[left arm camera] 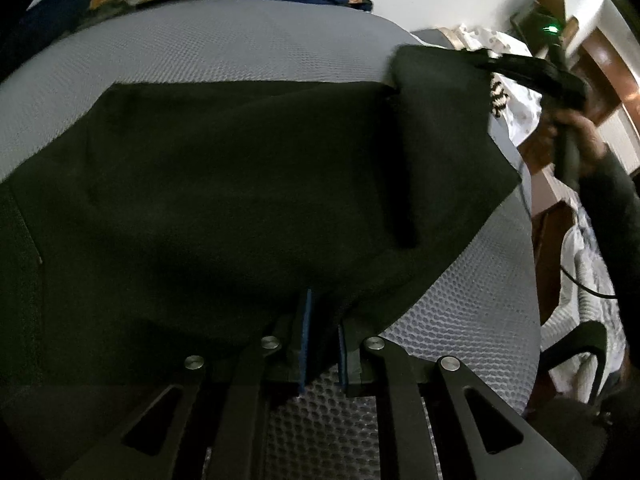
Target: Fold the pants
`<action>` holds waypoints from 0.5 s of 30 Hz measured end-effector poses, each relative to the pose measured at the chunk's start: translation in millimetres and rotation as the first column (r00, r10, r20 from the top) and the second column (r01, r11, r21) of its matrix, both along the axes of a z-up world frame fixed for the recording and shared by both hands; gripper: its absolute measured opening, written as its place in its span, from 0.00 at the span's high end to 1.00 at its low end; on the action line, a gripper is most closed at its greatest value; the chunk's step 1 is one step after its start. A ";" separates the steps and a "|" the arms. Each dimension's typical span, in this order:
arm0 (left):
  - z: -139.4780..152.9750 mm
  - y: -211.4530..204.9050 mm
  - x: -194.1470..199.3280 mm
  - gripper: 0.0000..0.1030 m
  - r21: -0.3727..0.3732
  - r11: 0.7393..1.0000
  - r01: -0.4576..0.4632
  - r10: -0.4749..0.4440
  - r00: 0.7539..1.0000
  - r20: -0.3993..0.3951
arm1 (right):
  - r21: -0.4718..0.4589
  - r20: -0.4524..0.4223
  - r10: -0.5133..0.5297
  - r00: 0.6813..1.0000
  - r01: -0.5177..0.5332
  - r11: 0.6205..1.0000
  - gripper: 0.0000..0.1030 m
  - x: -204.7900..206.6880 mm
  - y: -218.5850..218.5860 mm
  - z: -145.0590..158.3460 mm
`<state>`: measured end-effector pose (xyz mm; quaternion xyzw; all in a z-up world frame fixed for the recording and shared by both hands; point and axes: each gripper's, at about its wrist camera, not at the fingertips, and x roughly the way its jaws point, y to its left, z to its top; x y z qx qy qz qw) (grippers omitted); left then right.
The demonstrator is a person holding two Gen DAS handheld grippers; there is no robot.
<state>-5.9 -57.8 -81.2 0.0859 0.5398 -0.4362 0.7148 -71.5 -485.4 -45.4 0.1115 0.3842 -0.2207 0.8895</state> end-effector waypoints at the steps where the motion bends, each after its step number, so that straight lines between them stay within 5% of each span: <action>1: 0.7 -1.3 -1.4 0.89 0.003 1.000 0.005 -0.005 1.000 0.010 | -0.023 -0.010 -0.016 1.000 0.015 1.000 0.97 -12.7 1.2 4.0; 5: 2.2 -5.3 -5.6 0.89 0.000 1.000 0.026 -0.026 0.999 0.031 | -0.074 -0.091 -0.116 0.989 0.109 0.991 0.98 -72.6 0.7 -7.3; 11: 1.0 -14.5 -7.7 0.87 0.026 0.996 0.080 -0.081 0.996 0.047 | 0.040 -0.258 -0.221 0.941 0.239 0.970 0.99 -127.4 -14.5 -84.5; 15: 1.9 -19.0 -8.6 0.87 0.045 0.994 0.101 -0.103 0.992 0.068 | 0.040 -0.218 -0.256 0.942 0.271 0.962 0.99 -133.9 -15.7 -77.4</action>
